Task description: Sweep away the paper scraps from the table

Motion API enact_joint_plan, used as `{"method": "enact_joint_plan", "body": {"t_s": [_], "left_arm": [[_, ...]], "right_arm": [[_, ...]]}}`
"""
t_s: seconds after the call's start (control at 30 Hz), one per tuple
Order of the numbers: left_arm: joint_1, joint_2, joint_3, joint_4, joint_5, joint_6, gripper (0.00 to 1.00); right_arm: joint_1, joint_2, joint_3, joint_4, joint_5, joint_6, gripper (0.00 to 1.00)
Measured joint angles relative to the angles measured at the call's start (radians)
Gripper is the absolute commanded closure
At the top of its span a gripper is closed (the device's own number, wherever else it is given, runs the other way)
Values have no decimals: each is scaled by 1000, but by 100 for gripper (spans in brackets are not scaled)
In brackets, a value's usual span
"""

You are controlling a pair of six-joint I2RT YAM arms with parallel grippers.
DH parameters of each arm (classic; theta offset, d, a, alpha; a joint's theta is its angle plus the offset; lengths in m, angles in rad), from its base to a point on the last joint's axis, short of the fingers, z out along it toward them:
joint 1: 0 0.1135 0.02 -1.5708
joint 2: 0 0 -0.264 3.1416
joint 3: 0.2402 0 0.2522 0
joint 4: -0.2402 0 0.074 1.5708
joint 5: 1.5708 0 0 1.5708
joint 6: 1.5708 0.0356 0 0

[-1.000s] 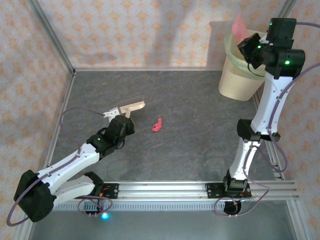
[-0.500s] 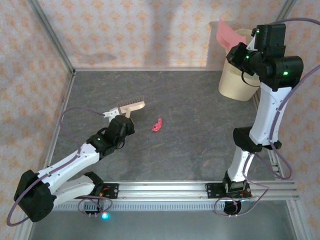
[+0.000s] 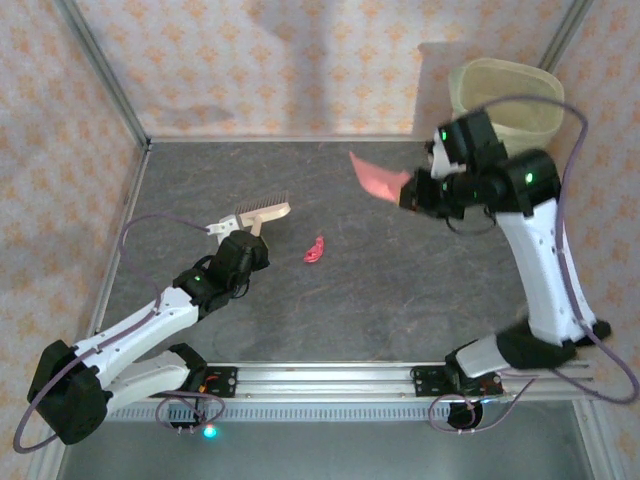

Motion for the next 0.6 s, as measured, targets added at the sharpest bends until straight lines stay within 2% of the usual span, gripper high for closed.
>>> {"method": "enact_joint_plan", "body": {"t_s": [0.1,0.27,0.4,0.6], "left_arm": [[0,-19,0,0,-3,0,100],[0,-67,-6,1,-23,-1,100],[0,-93,-19,0,-53,-2,100],[0,-68,-19,-1,-59,-1,100]], "right_arm": [[2,-203,-302,39,2,-2,100],[69,-394,-625,148,5,-3,100],[170,-417,-816,264,48,-3,100],[354,-348,-974,444,190,-19,100]]}}
